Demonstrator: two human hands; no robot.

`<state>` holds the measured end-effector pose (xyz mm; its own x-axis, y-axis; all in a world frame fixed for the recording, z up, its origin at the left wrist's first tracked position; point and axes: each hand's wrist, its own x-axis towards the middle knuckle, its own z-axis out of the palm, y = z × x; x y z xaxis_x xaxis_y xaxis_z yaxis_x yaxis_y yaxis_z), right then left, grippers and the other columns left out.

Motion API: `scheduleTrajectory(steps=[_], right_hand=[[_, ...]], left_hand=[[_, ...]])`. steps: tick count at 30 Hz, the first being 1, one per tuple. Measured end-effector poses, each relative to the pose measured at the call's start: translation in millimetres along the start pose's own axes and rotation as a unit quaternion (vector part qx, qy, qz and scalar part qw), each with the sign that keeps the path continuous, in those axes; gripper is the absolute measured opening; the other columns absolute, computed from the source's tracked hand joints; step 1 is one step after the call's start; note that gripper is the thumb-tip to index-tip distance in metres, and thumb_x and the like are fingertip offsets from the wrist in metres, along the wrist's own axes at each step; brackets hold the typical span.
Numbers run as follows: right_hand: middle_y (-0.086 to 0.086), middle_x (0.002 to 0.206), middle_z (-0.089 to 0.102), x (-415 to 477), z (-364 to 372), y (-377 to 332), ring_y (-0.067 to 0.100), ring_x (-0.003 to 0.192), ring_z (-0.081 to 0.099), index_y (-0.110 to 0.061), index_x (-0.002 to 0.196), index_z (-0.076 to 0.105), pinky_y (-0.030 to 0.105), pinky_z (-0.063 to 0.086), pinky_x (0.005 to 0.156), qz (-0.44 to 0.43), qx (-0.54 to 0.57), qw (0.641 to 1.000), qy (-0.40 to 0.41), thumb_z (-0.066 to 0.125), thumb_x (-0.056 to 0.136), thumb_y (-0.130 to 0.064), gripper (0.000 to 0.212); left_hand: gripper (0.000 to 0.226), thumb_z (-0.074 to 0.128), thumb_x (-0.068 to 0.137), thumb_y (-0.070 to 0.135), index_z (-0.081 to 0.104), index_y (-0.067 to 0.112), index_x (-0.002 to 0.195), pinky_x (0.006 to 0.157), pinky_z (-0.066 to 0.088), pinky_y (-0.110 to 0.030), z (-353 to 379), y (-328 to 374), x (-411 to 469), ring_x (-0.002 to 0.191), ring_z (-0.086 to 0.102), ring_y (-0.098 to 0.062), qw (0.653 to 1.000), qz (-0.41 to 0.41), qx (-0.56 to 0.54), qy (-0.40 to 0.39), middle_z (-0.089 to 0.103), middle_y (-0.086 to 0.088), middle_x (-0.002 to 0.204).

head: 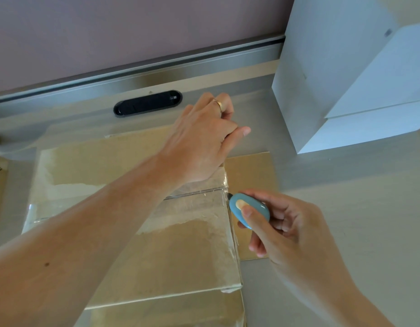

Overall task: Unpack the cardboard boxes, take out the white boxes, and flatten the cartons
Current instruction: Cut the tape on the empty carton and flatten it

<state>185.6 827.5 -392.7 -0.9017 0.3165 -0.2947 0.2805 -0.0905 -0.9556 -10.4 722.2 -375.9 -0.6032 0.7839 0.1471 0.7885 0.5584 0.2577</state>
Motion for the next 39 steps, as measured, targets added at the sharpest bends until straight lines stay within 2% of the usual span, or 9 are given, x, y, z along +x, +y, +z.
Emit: scheduleTrajectory(steps=[8,13,16,20,24,28,31,34,39], right_hand=[[0.008,0.078,0.078,-2,-11,-18,0.016,0.049,0.063,-0.022,0.100,0.078,0.019,0.050,0.049,0.010,0.076,0.994,0.076,0.075,0.079,-0.038,0.026],[0.003,0.084,0.079,20,30,-43,0.019,0.070,0.077,-0.017,0.099,0.068,0.022,0.056,0.059,-0.038,0.087,0.993,0.068,0.080,0.089,-0.033,0.022],[0.004,0.082,0.078,32,74,-60,0.021,0.074,0.078,-0.016,0.093,0.064,0.029,0.061,0.064,-0.061,0.091,0.992,0.056,0.081,0.088,-0.029,0.022],[-0.007,0.085,0.076,37,137,-72,0.012,0.078,0.076,-0.024,0.089,0.066,0.034,0.063,0.069,-0.143,-0.021,0.989,0.031,0.081,0.089,-0.034,0.018],[-0.013,0.082,0.068,35,197,-66,0.009,0.075,0.070,-0.023,0.090,0.063,0.028,0.060,0.060,-0.226,-0.147,0.963,-0.011,0.080,0.090,-0.019,0.017],[-0.013,0.094,0.066,30,245,-53,0.009,0.090,0.064,-0.020,0.098,0.065,0.028,0.053,0.079,-0.274,-0.254,0.926,-0.053,0.083,0.084,-0.026,0.024],[-0.018,0.111,0.063,30,268,-50,0.006,0.105,0.058,-0.026,0.118,0.063,0.024,0.047,0.090,-0.302,-0.335,0.876,-0.170,0.079,0.086,-0.039,0.038],[-0.017,0.126,0.060,51,271,-56,0.006,0.121,0.051,-0.027,0.131,0.061,0.029,0.041,0.104,-0.327,-0.427,0.804,-0.255,0.059,0.101,-0.033,0.030],[-0.010,0.113,0.064,89,282,-72,0.015,0.115,0.056,-0.021,0.106,0.069,0.025,0.031,0.103,-0.380,-0.549,0.675,-0.313,0.044,0.100,-0.019,0.026]], left_hand=[[0.029,0.042,0.107,0.036,0.060,0.017,0.097,0.094,0.043,-0.037,-11,-5,-12,0.104,0.049,-0.016,0.984,-0.077,-0.122,0.104,0.054,0.006,0.107],[0.028,0.058,0.105,0.024,0.058,0.006,0.083,0.056,0.040,-0.032,-57,-19,-51,0.058,0.049,-0.023,0.929,-0.227,-0.246,0.159,0.055,-0.005,0.064],[0.038,0.064,0.102,0.031,0.068,0.003,0.077,0.047,0.047,-0.026,-91,-23,-88,0.048,0.060,-0.020,0.860,-0.347,-0.348,0.139,0.065,-0.006,0.058],[0.049,0.072,0.084,0.058,0.082,0.011,0.094,0.071,0.064,-0.036,-119,-24,-132,0.082,0.079,-0.025,0.737,-0.449,-0.503,0.043,0.080,-0.009,0.088],[0.041,0.066,0.098,0.039,0.077,0.000,0.107,0.081,0.063,-0.031,-121,-40,-166,0.097,0.078,-0.023,0.671,-0.447,-0.588,0.065,0.080,-0.012,0.104],[0.032,0.053,0.108,0.021,0.072,-0.004,0.113,0.091,0.062,-0.041,-122,-75,-209,0.099,0.077,-0.030,0.603,-0.479,-0.628,0.113,0.078,-0.017,0.106],[0.034,0.042,0.112,0.019,0.068,-0.003,0.114,0.080,0.061,-0.038,-128,-110,-248,0.082,0.073,-0.027,0.610,-0.499,-0.597,0.150,0.075,-0.020,0.095],[0.029,0.038,0.113,0.021,0.060,0.002,0.113,0.058,0.048,-0.025,-128,-139,-285,0.062,0.056,-0.018,0.688,-0.502,-0.509,0.123,0.063,-0.010,0.075],[0.025,0.045,0.110,0.025,0.058,0.004,0.105,0.064,0.050,-0.031,-106,-153,-314,0.067,0.064,-0.018,0.744,-0.444,-0.499,0.029,0.071,-0.004,0.077]])
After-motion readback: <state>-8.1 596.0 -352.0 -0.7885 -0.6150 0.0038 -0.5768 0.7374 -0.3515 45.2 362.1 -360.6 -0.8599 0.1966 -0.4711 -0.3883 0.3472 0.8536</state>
